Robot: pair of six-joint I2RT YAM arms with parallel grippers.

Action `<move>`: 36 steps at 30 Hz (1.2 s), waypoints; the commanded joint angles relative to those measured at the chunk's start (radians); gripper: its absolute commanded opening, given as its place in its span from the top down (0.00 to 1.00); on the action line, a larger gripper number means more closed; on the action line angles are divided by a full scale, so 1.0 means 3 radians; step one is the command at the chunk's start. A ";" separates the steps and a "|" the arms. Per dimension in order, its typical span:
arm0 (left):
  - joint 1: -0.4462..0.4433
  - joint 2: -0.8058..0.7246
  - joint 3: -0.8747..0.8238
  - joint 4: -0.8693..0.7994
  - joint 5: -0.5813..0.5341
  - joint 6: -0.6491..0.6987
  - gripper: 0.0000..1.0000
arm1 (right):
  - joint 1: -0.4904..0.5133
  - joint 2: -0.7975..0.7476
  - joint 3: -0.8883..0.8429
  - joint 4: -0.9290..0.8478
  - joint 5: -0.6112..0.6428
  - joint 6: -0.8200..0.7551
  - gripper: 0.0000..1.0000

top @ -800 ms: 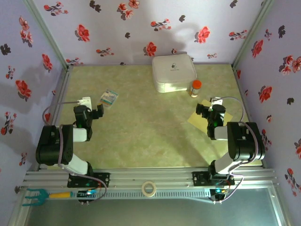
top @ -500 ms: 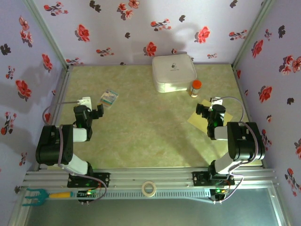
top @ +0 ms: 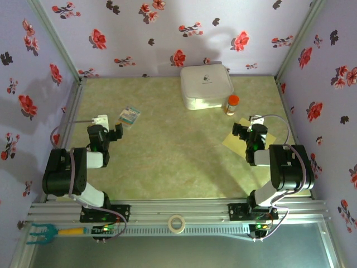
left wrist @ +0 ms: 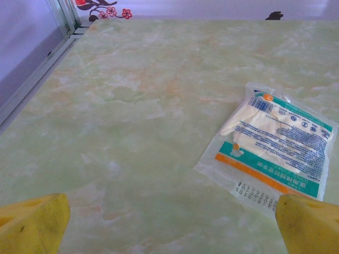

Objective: Fold a paper plane with a square sheet of paper (pick it up from the middle)
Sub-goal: Move the square sheet of paper to the center of the table.

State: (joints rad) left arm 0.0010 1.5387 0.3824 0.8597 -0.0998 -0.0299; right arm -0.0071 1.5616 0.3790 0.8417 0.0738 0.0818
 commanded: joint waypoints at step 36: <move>-0.0024 -0.1709 0.0481 -0.2122 -0.0760 -0.0847 0.00 | 0.0064 -0.1314 0.0859 -0.3033 0.0567 0.1511 0.01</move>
State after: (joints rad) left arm -0.0013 1.0718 0.4774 0.4404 -0.2150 -0.1478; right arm 0.0139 1.1957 0.5770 0.2382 0.1585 0.2859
